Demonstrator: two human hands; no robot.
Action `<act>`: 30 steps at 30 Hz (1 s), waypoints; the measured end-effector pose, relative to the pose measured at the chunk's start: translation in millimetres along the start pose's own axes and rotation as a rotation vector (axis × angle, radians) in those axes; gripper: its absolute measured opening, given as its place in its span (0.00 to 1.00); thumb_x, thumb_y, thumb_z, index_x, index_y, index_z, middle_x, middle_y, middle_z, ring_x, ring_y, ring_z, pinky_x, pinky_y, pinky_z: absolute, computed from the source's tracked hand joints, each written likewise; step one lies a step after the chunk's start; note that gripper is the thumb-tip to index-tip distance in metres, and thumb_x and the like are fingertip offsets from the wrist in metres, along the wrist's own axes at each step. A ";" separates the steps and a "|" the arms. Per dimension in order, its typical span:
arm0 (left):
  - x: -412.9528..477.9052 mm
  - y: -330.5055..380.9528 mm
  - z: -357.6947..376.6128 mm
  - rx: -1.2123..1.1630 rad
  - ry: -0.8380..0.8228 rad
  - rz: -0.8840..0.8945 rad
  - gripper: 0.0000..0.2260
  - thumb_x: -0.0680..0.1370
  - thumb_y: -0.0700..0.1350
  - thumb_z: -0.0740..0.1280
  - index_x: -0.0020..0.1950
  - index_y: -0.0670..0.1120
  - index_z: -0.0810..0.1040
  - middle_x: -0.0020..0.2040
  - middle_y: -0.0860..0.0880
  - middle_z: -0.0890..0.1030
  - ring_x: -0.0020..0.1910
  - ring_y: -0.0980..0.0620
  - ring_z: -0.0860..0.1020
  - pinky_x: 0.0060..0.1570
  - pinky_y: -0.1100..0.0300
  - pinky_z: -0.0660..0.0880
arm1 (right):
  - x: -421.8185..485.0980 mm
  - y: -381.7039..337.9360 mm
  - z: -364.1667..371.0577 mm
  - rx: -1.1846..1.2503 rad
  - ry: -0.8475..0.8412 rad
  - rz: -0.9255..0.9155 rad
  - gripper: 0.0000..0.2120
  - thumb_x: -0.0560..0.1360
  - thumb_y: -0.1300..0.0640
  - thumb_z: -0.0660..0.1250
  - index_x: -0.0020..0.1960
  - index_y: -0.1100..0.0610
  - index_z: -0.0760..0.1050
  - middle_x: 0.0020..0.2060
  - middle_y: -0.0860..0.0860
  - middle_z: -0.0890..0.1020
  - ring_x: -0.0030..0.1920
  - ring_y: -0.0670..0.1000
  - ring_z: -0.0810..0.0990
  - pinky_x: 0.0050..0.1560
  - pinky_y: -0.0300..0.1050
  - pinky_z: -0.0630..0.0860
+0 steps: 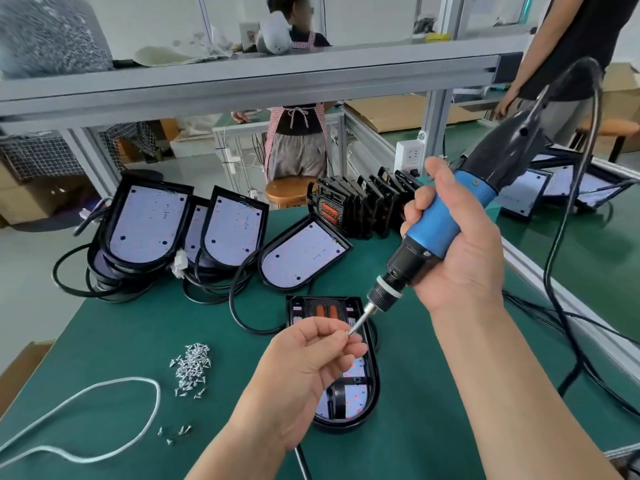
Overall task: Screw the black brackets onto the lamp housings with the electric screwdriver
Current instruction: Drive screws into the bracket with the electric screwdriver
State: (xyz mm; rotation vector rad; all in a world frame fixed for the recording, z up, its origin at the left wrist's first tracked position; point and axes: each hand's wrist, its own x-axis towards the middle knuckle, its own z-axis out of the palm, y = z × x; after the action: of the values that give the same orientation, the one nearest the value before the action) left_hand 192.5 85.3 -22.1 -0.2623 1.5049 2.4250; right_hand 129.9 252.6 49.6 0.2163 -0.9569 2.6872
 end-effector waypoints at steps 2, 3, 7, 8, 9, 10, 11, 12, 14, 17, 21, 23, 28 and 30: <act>-1.1 0.4 1.0 -0.057 -0.006 -0.020 0.03 0.78 0.31 0.65 0.48 0.34 0.79 0.41 0.39 0.84 0.38 0.50 0.84 0.35 0.66 0.78 | -2.3 1.8 2.8 -0.022 0.031 -0.028 0.10 0.71 0.58 0.74 0.50 0.56 0.76 0.36 0.50 0.75 0.33 0.47 0.72 0.35 0.36 0.73; -1.5 0.8 1.1 -0.084 -0.007 -0.028 0.03 0.78 0.31 0.65 0.47 0.34 0.78 0.40 0.39 0.83 0.37 0.51 0.83 0.35 0.66 0.78 | -3.7 2.6 3.4 -0.031 0.045 -0.047 0.09 0.71 0.59 0.74 0.48 0.55 0.76 0.36 0.50 0.75 0.33 0.47 0.72 0.35 0.36 0.73; -2.7 1.8 0.4 -0.192 -0.005 -0.056 0.03 0.77 0.31 0.65 0.49 0.33 0.77 0.39 0.41 0.82 0.35 0.52 0.82 0.35 0.67 0.79 | -9.1 5.7 5.2 -0.089 0.090 -0.125 0.06 0.71 0.58 0.73 0.45 0.53 0.77 0.33 0.48 0.74 0.32 0.47 0.73 0.35 0.37 0.73; -3.0 1.5 0.4 -0.220 -0.002 -0.062 0.04 0.77 0.30 0.65 0.50 0.33 0.77 0.39 0.41 0.82 0.35 0.52 0.82 0.35 0.67 0.79 | -10.3 6.0 5.3 -0.100 0.101 -0.140 0.05 0.71 0.58 0.73 0.44 0.53 0.77 0.33 0.48 0.75 0.33 0.47 0.73 0.36 0.37 0.74; -3.5 1.4 0.7 -0.246 -0.001 -0.068 0.04 0.76 0.30 0.65 0.50 0.33 0.77 0.39 0.41 0.82 0.35 0.52 0.82 0.35 0.67 0.79 | -11.4 6.1 5.2 -0.105 0.111 -0.149 0.05 0.71 0.58 0.73 0.44 0.52 0.77 0.33 0.48 0.75 0.33 0.47 0.73 0.36 0.37 0.74; -4.0 1.1 1.2 -0.267 0.000 -0.072 0.05 0.75 0.30 0.66 0.51 0.33 0.77 0.39 0.40 0.82 0.35 0.52 0.83 0.35 0.67 0.79 | -12.2 6.1 5.4 -0.107 0.119 -0.155 0.06 0.71 0.57 0.73 0.45 0.52 0.76 0.33 0.48 0.75 0.33 0.47 0.73 0.36 0.37 0.74; -4.5 0.9 1.6 -0.281 0.000 -0.075 0.07 0.73 0.31 0.67 0.51 0.33 0.77 0.39 0.40 0.82 0.35 0.51 0.83 0.35 0.67 0.80 | -12.7 5.8 5.6 -0.107 0.128 -0.160 0.06 0.71 0.57 0.73 0.45 0.52 0.76 0.33 0.48 0.75 0.33 0.47 0.74 0.36 0.37 0.74; -5.1 0.9 2.2 -0.290 -0.001 -0.075 0.09 0.71 0.31 0.67 0.51 0.33 0.77 0.39 0.40 0.82 0.35 0.51 0.82 0.35 0.67 0.80 | -12.8 5.6 5.6 -0.111 0.136 -0.164 0.06 0.71 0.56 0.73 0.45 0.52 0.75 0.33 0.48 0.74 0.33 0.47 0.74 0.36 0.37 0.73; -5.8 0.9 3.0 -0.304 0.004 -0.069 0.12 0.68 0.32 0.68 0.51 0.32 0.77 0.39 0.40 0.82 0.35 0.51 0.83 0.35 0.66 0.80 | -12.7 5.1 5.6 -0.124 0.145 -0.170 0.06 0.71 0.56 0.72 0.44 0.52 0.75 0.33 0.47 0.75 0.33 0.47 0.74 0.36 0.37 0.73; -5.5 -0.5 3.4 -0.313 0.021 -0.059 0.09 0.70 0.31 0.68 0.50 0.32 0.77 0.39 0.39 0.81 0.35 0.50 0.83 0.34 0.66 0.80 | -13.5 5.7 5.1 -0.146 0.148 -0.173 0.05 0.71 0.56 0.72 0.43 0.51 0.76 0.32 0.47 0.75 0.33 0.47 0.73 0.36 0.37 0.72; -5.4 -4.1 4.4 -0.272 0.040 -0.022 0.06 0.76 0.29 0.65 0.52 0.31 0.76 0.39 0.39 0.82 0.36 0.50 0.83 0.36 0.66 0.80 | -16.0 6.7 3.6 -0.152 0.158 -0.175 0.05 0.71 0.56 0.72 0.43 0.51 0.76 0.33 0.47 0.75 0.34 0.47 0.73 0.36 0.37 0.72; -5.5 -5.2 4.9 -0.259 0.051 -0.011 0.05 0.78 0.29 0.64 0.52 0.32 0.76 0.39 0.39 0.83 0.36 0.50 0.83 0.36 0.66 0.80 | -16.7 6.5 2.8 -0.150 0.165 -0.176 0.05 0.71 0.56 0.72 0.43 0.51 0.76 0.32 0.47 0.75 0.34 0.47 0.74 0.36 0.37 0.72; -5.4 -5.7 6.7 -0.274 0.069 -0.011 0.05 0.78 0.29 0.64 0.52 0.32 0.76 0.39 0.39 0.83 0.37 0.49 0.84 0.36 0.66 0.80 | -17.2 5.9 3.0 -0.135 0.172 -0.175 0.05 0.71 0.56 0.72 0.43 0.52 0.76 0.32 0.47 0.75 0.33 0.46 0.74 0.36 0.36 0.73; -5.7 -7.1 7.1 -0.275 0.078 -0.001 0.04 0.78 0.29 0.64 0.52 0.32 0.76 0.39 0.40 0.83 0.38 0.49 0.84 0.37 0.66 0.80 | -17.7 6.0 3.1 -0.130 0.168 -0.182 0.05 0.71 0.57 0.72 0.43 0.52 0.76 0.32 0.47 0.75 0.33 0.47 0.73 0.36 0.36 0.73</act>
State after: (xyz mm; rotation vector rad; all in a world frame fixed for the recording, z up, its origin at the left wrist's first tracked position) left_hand 200.1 93.9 -23.4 -0.4171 1.1958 2.6460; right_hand 145.0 242.5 44.3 0.0470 -1.0037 2.4246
